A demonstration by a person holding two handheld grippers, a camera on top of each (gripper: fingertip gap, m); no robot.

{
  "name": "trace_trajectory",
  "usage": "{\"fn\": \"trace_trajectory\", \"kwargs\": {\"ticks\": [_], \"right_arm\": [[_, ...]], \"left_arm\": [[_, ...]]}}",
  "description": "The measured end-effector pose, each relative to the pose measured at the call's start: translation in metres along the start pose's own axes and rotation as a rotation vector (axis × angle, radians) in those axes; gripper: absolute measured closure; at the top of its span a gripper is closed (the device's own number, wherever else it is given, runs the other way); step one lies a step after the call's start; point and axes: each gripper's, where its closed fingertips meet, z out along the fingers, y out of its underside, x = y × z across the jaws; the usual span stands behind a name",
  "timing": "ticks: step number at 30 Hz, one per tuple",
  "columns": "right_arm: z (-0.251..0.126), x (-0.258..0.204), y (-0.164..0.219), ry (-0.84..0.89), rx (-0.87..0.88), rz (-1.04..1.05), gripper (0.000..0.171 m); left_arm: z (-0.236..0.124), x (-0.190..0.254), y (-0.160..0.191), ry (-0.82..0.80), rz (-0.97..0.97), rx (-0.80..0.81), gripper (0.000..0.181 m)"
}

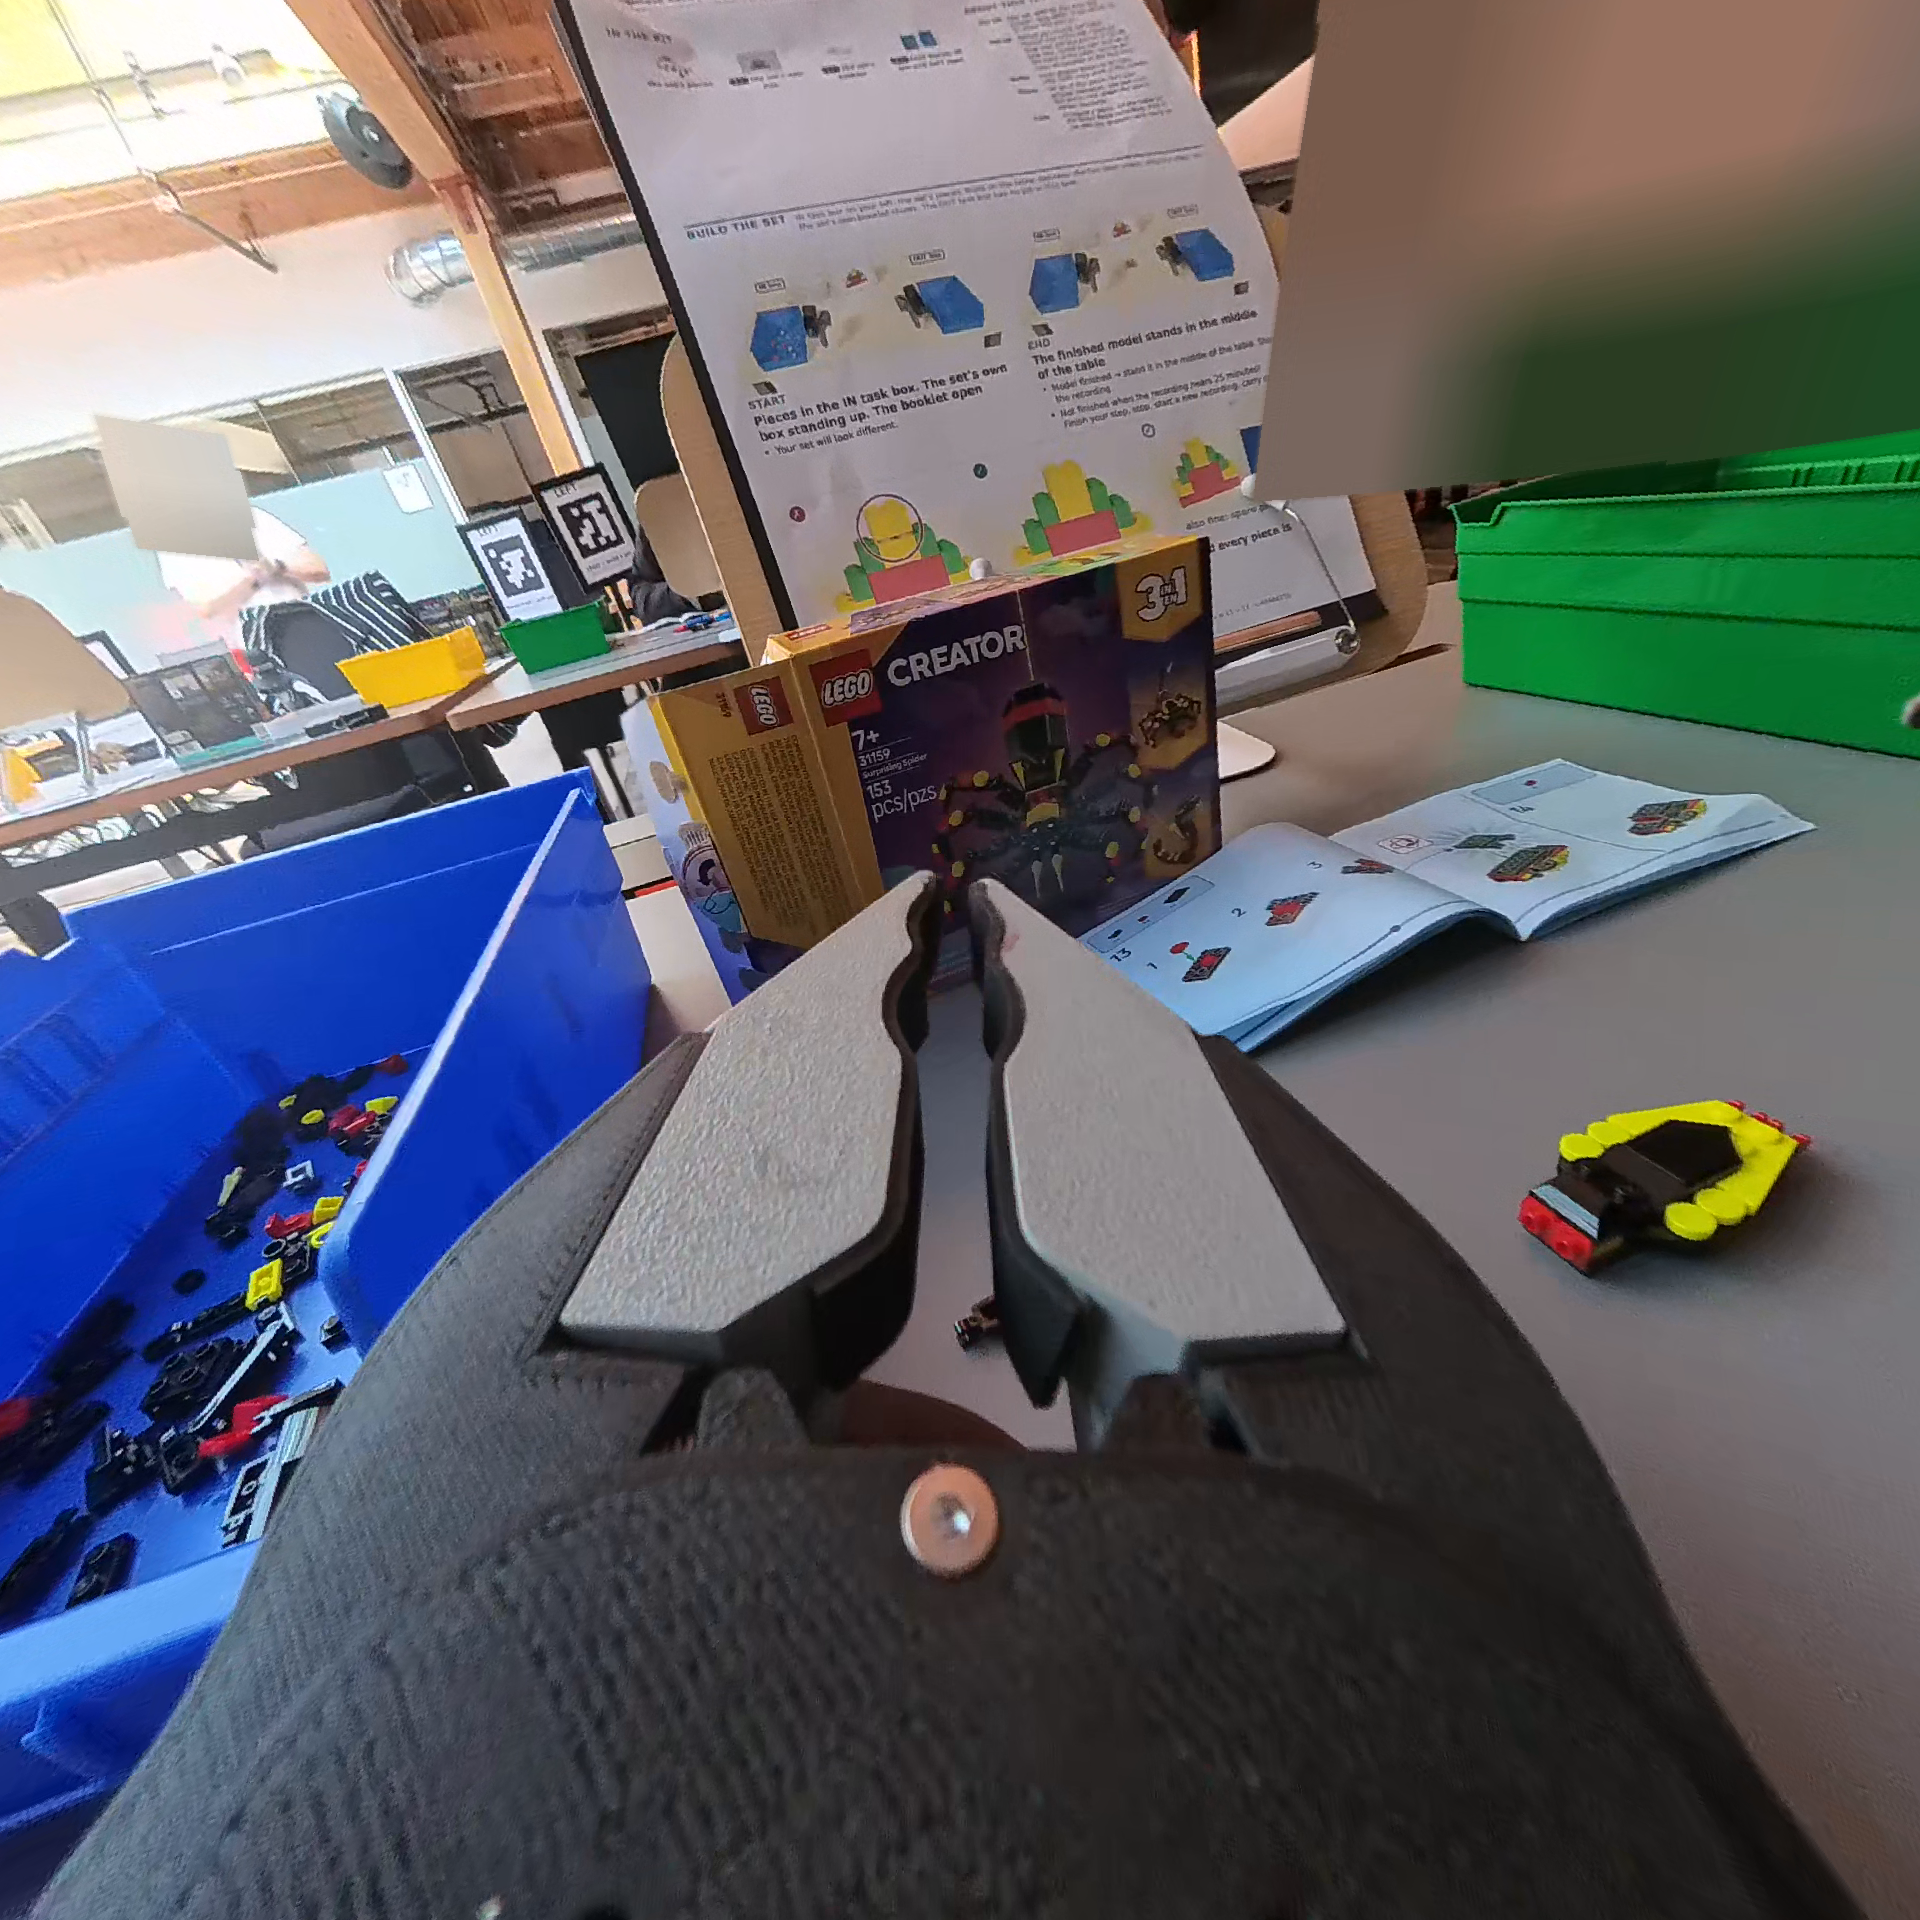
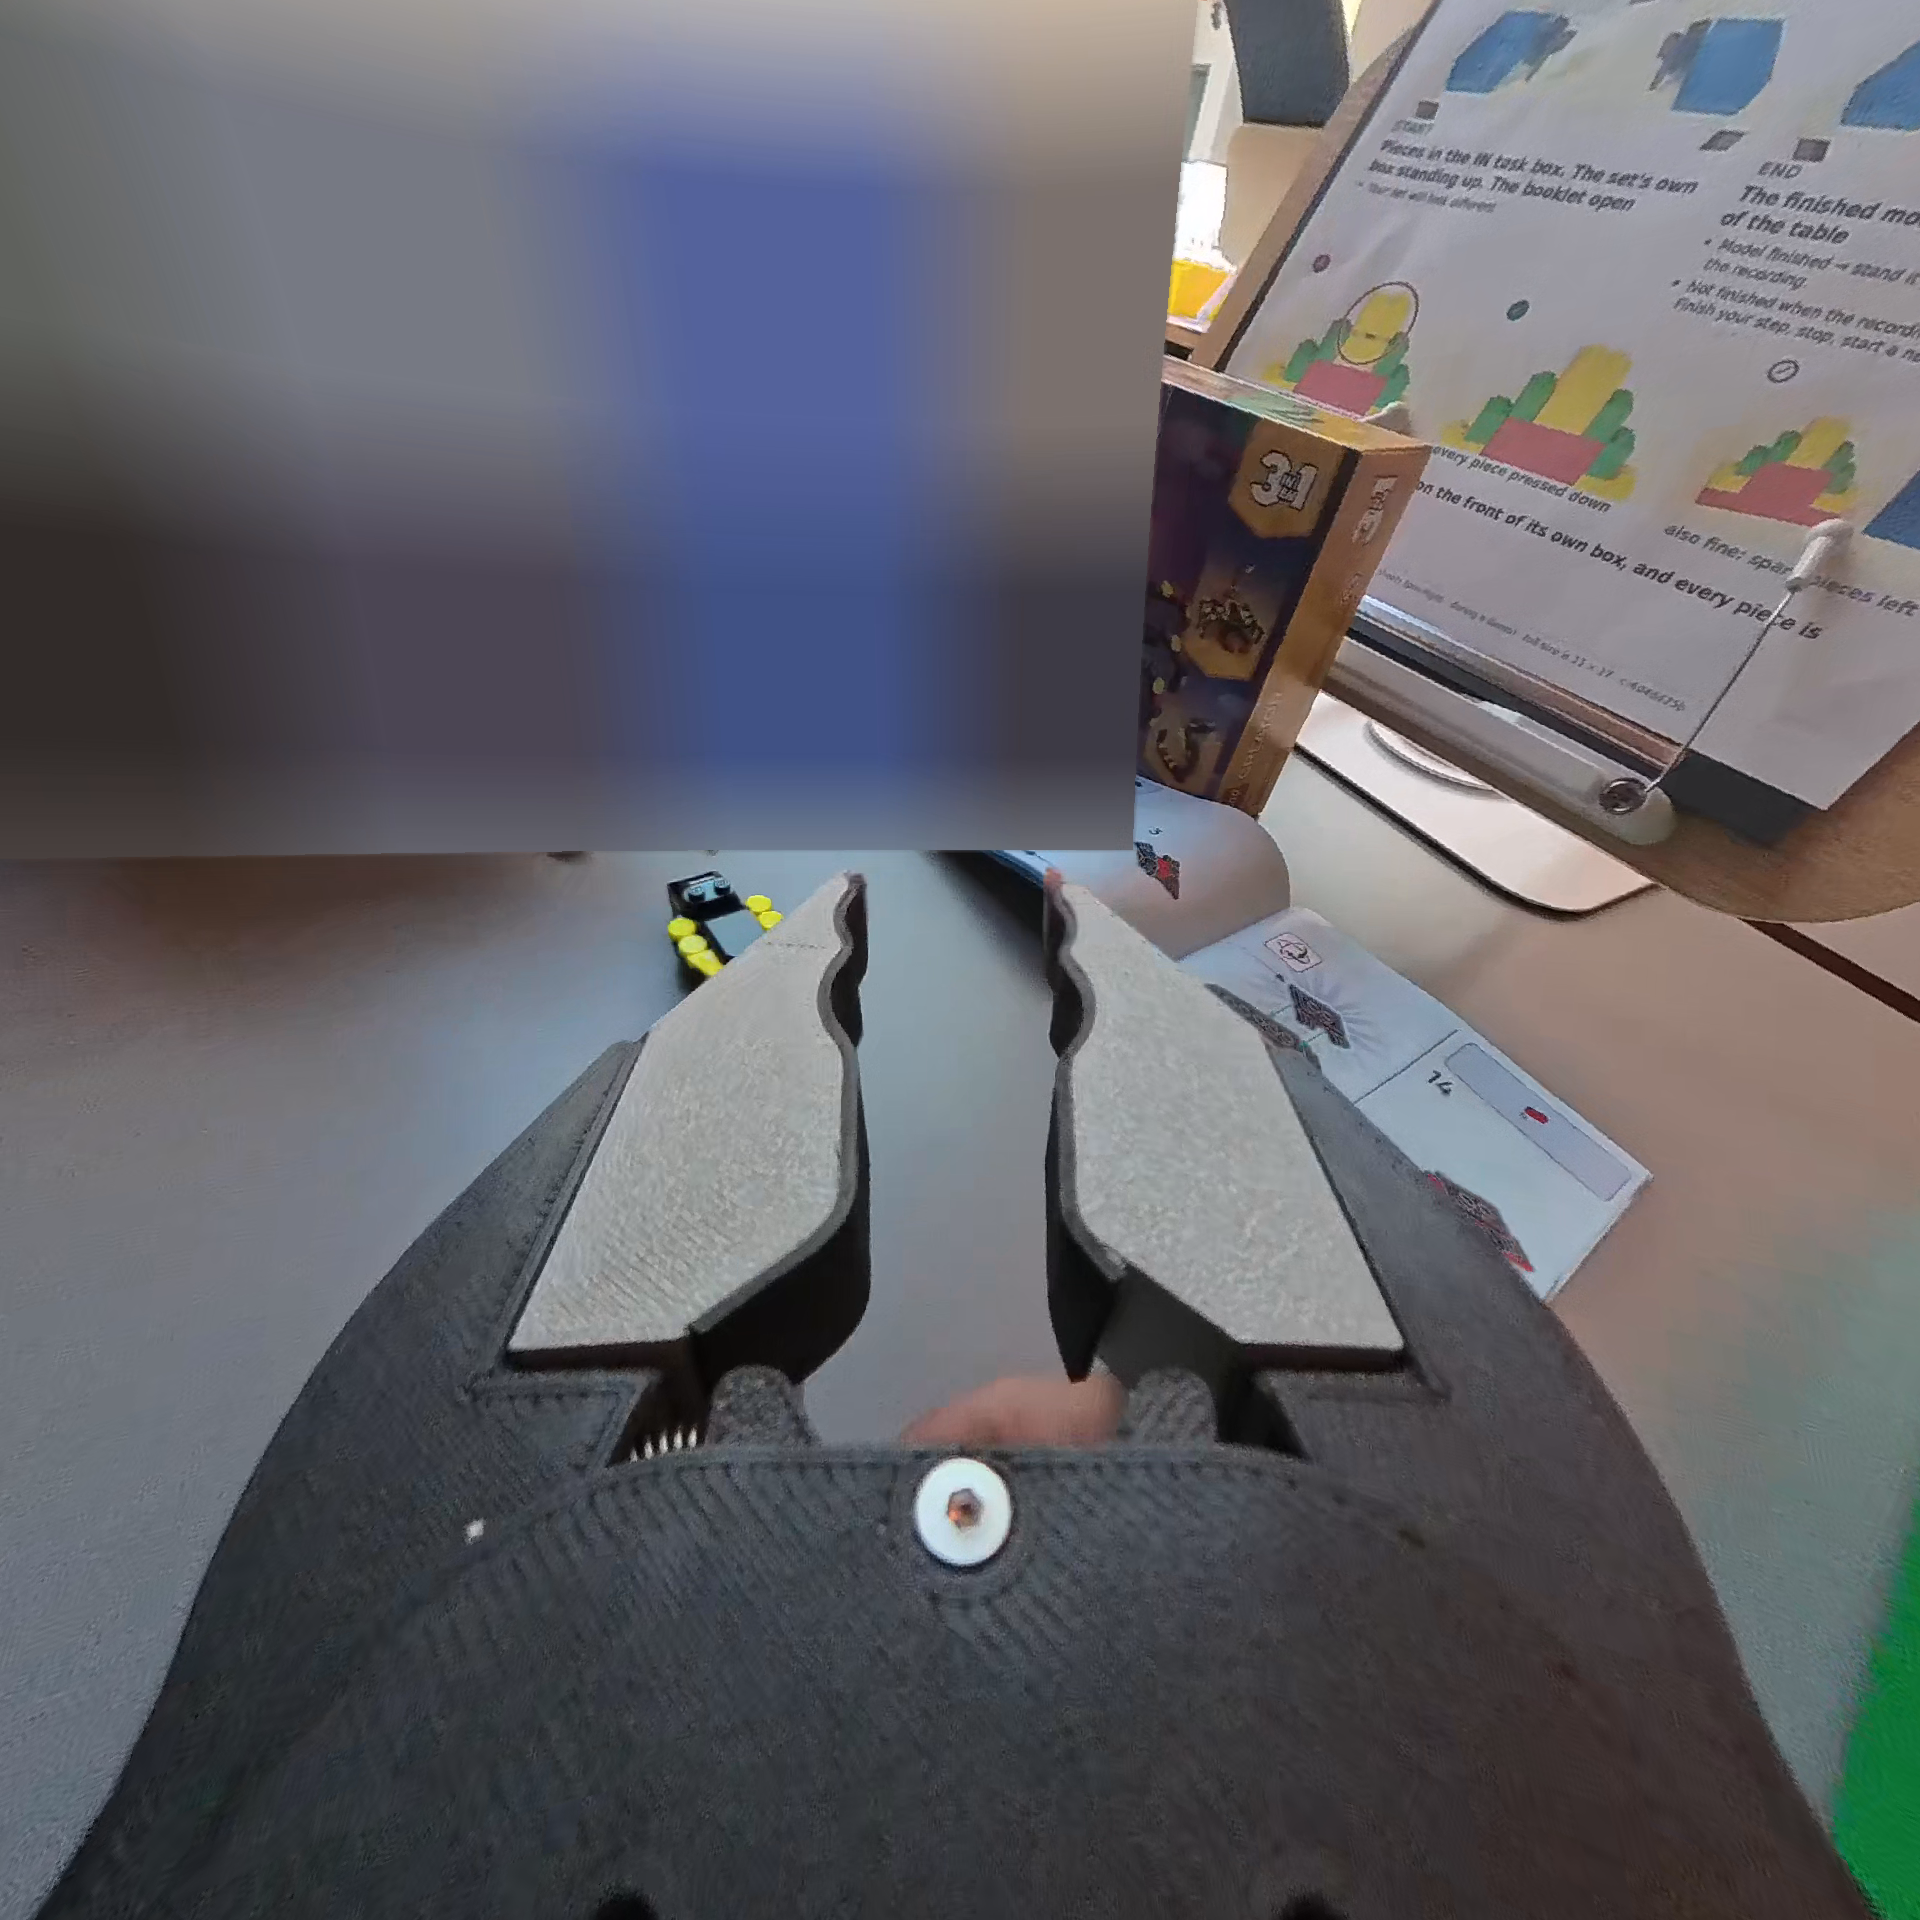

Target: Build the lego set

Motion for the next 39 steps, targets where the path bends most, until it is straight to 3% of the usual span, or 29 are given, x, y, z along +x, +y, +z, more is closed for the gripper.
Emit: {"fn": "trace_trajectory", "kwargs": {"ticks": [10,16,22,35,39], "right_arm": [[-0.003,-0.001,-0.004,0.043,-0.005,-0.115,0.144],[-0.003,0.001,-0.004,0.024,-0.002,-0.088,0.164],[0.007,-0.006,0.007,-0.017,-0.055,-0.087,0.156],[-0.001,-0.001,-0.002,0.048,-0.018,-0.143,0.157],[-0.004,-0.005,-0.007,0.038,-0.003,-0.153,0.157]], "left_arm": [[0.0,0.004,0.0,0.009,0.013,-0.002,0.179],[0.0,0.01,0.001,0.036,0.026,-0.009,0.179],[-0.001,0.012,0.002,0.05,0.016,-0.02,0.179],[-0.002,0.013,0.002,0.026,0.078,-0.026,0.179],[-0.001,0.027,0.005,0.104,0.112,-0.045,0.179]]}}
